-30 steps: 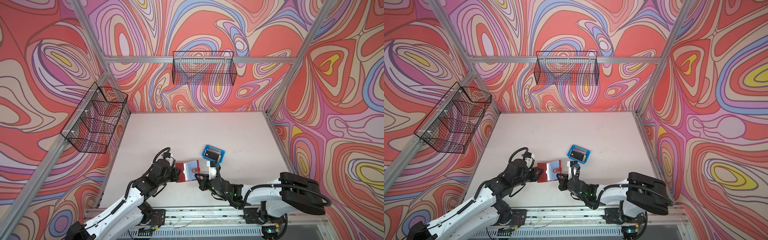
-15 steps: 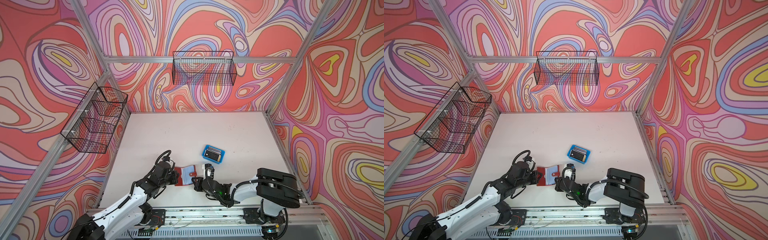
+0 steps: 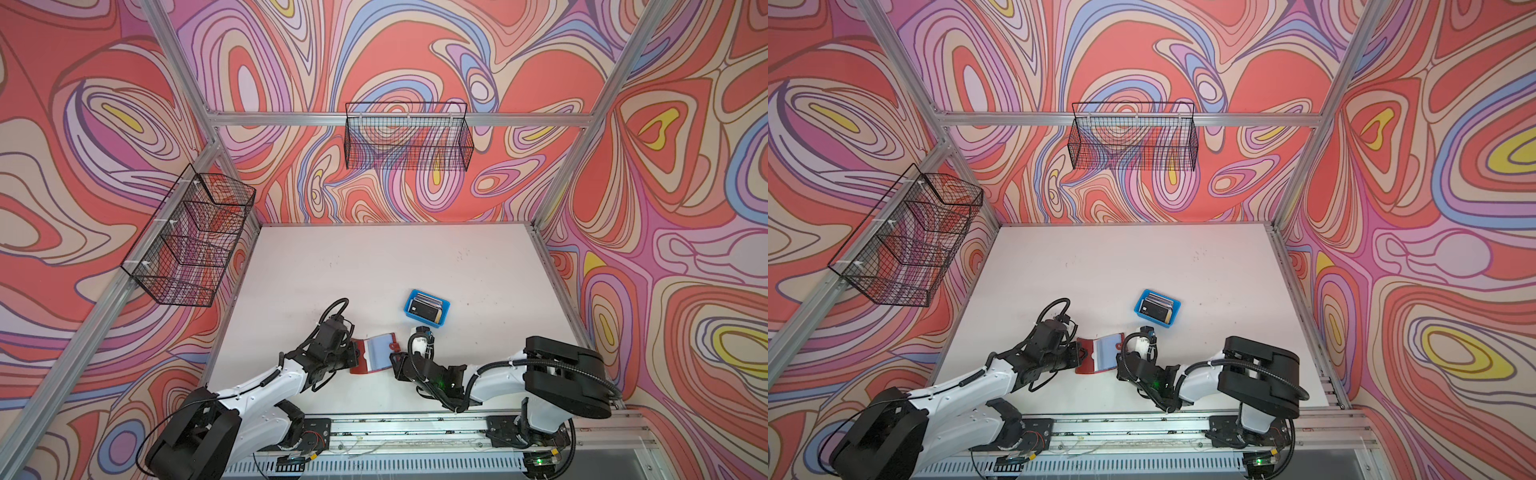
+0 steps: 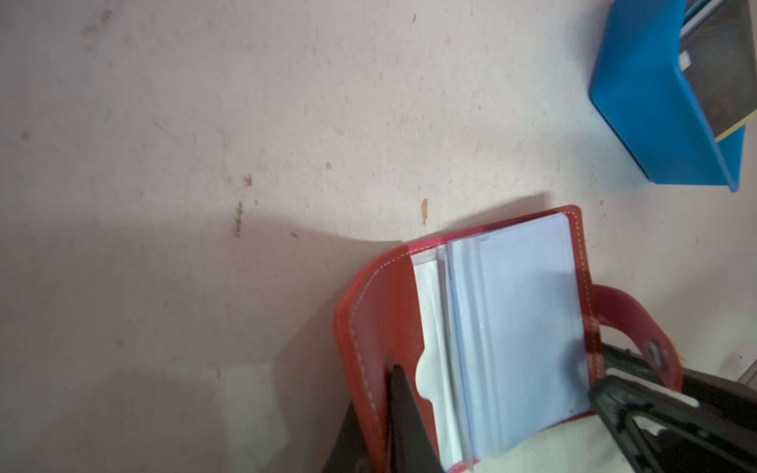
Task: Put the credit cards into the card holder
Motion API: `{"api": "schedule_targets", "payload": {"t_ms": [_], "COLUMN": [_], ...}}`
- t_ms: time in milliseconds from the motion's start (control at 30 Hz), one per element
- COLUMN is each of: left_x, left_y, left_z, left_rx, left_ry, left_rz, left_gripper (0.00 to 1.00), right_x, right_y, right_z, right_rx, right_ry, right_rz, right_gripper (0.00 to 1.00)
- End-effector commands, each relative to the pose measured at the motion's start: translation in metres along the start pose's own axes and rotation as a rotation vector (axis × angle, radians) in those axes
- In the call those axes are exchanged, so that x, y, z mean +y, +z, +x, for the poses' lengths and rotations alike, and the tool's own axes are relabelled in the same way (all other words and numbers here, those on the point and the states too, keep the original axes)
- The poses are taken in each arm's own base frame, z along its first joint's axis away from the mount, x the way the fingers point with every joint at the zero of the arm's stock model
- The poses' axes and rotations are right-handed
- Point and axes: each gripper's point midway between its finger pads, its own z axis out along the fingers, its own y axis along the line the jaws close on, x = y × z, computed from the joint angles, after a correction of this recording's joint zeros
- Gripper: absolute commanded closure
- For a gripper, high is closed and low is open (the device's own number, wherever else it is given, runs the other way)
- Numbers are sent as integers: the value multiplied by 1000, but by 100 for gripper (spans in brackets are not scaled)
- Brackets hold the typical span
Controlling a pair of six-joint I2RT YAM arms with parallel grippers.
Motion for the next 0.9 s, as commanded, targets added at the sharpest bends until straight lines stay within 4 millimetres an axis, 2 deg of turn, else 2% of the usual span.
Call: {"api": "schedule_targets", "payload": {"t_ms": [0, 67, 167, 300, 367, 500, 600, 867], "left_x": [-1, 1, 6, 6, 4, 2, 3, 4], "left_y": [-3, -6, -12, -18, -19, -17, -15, -13], "left_z": [-2, -2, -2, -1, 1, 4, 6, 4], "left_rx": [6, 1, -21, -39, -37, -34, -18, -16], "left_ry": [14, 13, 10, 14, 15, 9, 7, 3], "left_rz": [-7, -18, -33, -18, -6, 21, 15, 0], "left_gripper": [78, 71, 67, 70, 71, 73, 77, 82], "right_x": [-5, 2, 21, 53, 59, 55, 47, 14], "right_y": [-15, -23, -30, -24, -13, 9, 19, 20], "right_z": [-27, -37, -45, -34, -24, -3, 3, -9], "right_rx": [-92, -121, -127, -63, -23, 48, 71, 45], "right_ry": [-42, -73, -122, -182, -198, -223, -240, -211], "right_rz": [60, 55, 0, -57, -55, -10, 51, 159], "right_gripper": [64, 64, 65, 66, 67, 67, 69, 71]}}
